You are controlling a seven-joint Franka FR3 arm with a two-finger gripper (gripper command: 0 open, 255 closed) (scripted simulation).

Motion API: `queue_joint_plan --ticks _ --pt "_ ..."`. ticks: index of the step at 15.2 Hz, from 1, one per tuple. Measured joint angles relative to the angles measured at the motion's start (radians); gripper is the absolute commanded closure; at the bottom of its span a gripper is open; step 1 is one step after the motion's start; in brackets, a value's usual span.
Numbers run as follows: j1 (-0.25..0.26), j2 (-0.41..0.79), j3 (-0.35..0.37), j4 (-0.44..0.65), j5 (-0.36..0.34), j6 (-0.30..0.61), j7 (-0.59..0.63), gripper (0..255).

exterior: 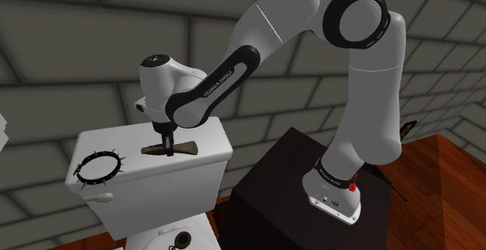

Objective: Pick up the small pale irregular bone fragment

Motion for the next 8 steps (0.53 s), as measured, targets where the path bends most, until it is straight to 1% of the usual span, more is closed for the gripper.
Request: queue_joint_plan --ticks 8 --pt "-0.012 -0.076 0.017 0.008 0.031 -0.081 -0.022 255"
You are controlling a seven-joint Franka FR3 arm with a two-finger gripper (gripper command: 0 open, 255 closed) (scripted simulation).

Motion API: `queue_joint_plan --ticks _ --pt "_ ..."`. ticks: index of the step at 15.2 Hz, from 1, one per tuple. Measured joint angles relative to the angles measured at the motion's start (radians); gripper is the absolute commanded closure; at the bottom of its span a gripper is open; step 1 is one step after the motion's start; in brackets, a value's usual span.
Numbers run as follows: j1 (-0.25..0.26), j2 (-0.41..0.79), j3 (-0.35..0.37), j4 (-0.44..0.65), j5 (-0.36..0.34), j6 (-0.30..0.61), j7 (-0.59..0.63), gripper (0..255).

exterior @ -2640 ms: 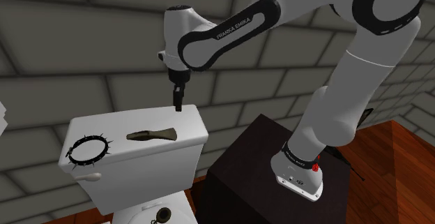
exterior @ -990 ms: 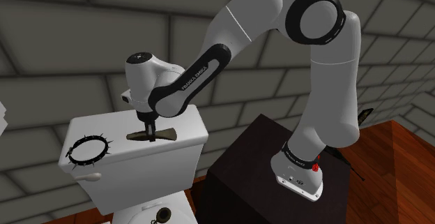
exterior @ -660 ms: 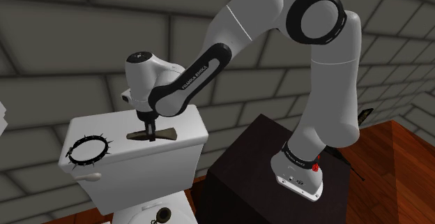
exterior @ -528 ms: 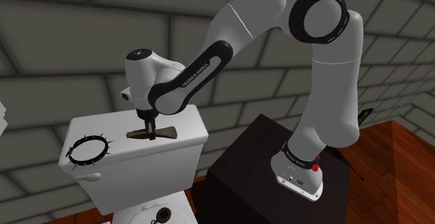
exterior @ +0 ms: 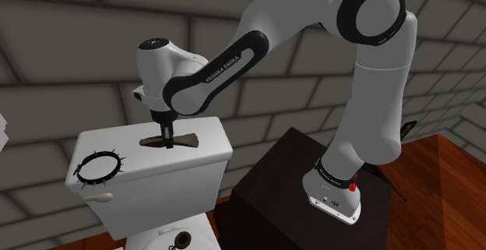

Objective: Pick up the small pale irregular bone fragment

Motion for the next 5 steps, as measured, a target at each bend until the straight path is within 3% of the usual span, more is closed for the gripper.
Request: queue_joint_plan --ticks 5 --pt "-0.006 -0.037 0.007 0.016 0.016 -0.051 -0.014 255"
